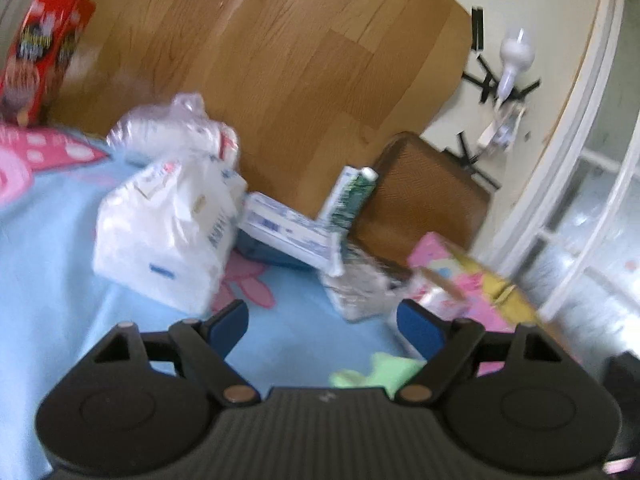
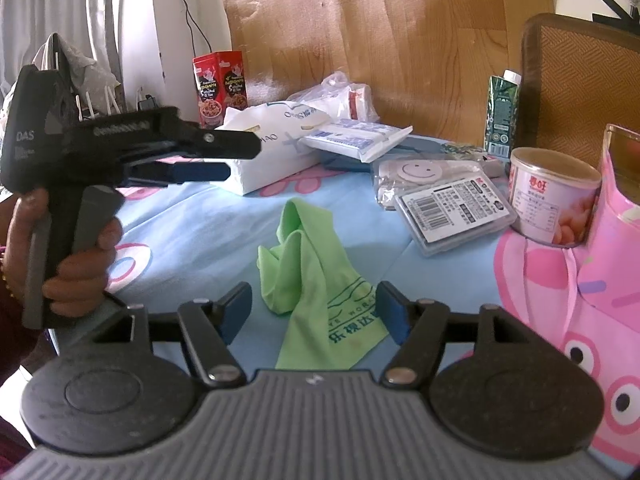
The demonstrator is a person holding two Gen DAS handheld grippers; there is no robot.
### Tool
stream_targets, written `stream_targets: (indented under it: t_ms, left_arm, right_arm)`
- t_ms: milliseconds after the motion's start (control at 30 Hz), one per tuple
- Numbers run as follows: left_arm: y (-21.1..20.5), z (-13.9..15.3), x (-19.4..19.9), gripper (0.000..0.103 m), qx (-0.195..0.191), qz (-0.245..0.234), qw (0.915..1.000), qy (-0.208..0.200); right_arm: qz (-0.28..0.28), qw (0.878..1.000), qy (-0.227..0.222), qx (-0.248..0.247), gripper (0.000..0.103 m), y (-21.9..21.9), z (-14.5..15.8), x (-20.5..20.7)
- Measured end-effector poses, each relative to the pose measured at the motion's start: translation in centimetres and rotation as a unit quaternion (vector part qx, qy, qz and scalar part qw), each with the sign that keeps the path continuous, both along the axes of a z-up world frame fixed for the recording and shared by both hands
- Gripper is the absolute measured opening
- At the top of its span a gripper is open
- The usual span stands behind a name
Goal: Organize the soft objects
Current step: 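Grasp the light-green cloth with the left gripper, then lower the green cloth into the pink tin and open the left gripper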
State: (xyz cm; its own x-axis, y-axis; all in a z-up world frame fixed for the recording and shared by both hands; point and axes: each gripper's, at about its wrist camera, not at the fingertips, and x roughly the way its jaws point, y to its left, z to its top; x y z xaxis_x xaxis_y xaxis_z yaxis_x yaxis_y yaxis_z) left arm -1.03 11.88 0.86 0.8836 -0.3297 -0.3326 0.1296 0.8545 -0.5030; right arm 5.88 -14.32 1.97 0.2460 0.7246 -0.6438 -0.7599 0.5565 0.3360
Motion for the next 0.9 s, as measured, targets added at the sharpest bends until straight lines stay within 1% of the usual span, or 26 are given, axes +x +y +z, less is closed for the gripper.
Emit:
stream_targets:
  t_ms: [67, 133, 200, 300, 367, 400, 433, 467, 500, 533, 567, 600, 633, 700, 800, 900]
  left_arm:
    - [-0.4, 0.4, -0.5, 0.082, -0.015, -0.017, 0.9997, 0.000]
    - [-1.5, 0.9, -0.8, 0.079, -0.006, -0.037, 0.9993, 0.004]
    - [-2.8, 1.1, -0.8, 0.079, 0.005, -0.062, 0.9981, 0.008]
    - [-4.9, 0.3, 0.1, 0.079, 0.017, -0.081, 0.9958, 0.040]
    - [-6.0, -0.8, 1.1, 0.067, 0.019, -0.088, 0.9934, 0.071]
    - [-6.4, -1.3, 1.6, 0.055, 0.014, -0.096, 0.9916, 0.085]
    - [-6.9, -1.8, 2.0, 0.043, 0.003, -0.110, 0.9893, 0.096]
    - [-7.3, -2.1, 2.4, 0.038, -0.010, -0.126, 0.9865, 0.104]
    - [-7.9, -2.0, 2.5, 0.036, -0.011, -0.128, 0.9863, 0.104]
    - [-8.6, -1.6, 2.5, 0.036, 0.001, -0.127, 0.9871, 0.098]
    - [-9.4, -1.0, 2.6, 0.036, 0.012, -0.129, 0.9875, 0.090]
    - [-10.0, -0.4, 2.8, 0.036, 0.016, -0.135, 0.9874, 0.081]
    - [-10.5, 0.2, 2.8, 0.036, 0.014, -0.144, 0.9868, 0.073]
    - [-11.7, 1.7, 3.2, 0.036, 0.017, -0.163, 0.9849, 0.056]
    - [-14.6, 4.0, 4.3, 0.037, 0.029, -0.190, 0.9811, 0.028]
    - [-18.4, 5.7, 6.1, 0.038, 0.042, -0.222, 0.9741, 0.000]
  right_arm:
    - [0.000, 1.000, 0.002, 0.002, 0.072, 0.0, 0.0, 0.1]
    - [0.000, 1.000, 0.006, 0.004, 0.073, 0.0, -0.1, 0.2]
    - [0.000, 1.000, 0.007, 0.004, 0.073, 0.1, -0.1, 0.2]
    - [0.000, 1.000, 0.007, 0.005, 0.073, 0.1, -0.1, 0.1]
    - [0.001, 1.000, 0.007, 0.004, 0.073, 0.2, -0.1, 0.1]
    - [0.003, 1.000, 0.006, 0.003, 0.072, 0.2, -0.2, 0.1]
    - [0.004, 1.000, 0.004, 0.001, 0.063, 0.3, -0.2, 0.0]
    - [0.003, 1.000, -0.001, -0.003, 0.052, 0.4, -0.2, -0.1]
    - [-0.001, 1.000, -0.007, -0.007, 0.029, 0.4, -0.2, -0.2]
    - [-0.011, 1.000, -0.011, -0.012, 0.013, 0.3, -0.2, -0.3]
    - [-0.018, 1.000, -0.010, -0.009, 0.010, 0.1, -0.2, -0.2]
    - [-0.026, 1.000, -0.011, -0.003, 0.008, -0.2, -0.1, -0.2]
    - [-0.039, 0.999, -0.020, 0.003, 0.008, -0.7, 0.0, -0.3]
    - [-0.060, 0.997, -0.045, 0.022, 0.008, -1.8, 0.7, -0.8]
    - [-0.098, 0.989, -0.109, 0.033, 0.008, -3.7, 2.2, -1.3]
    - [-0.148, 0.978, -0.139, 0.041, 0.009, -6.1, 3.3, 0.1]
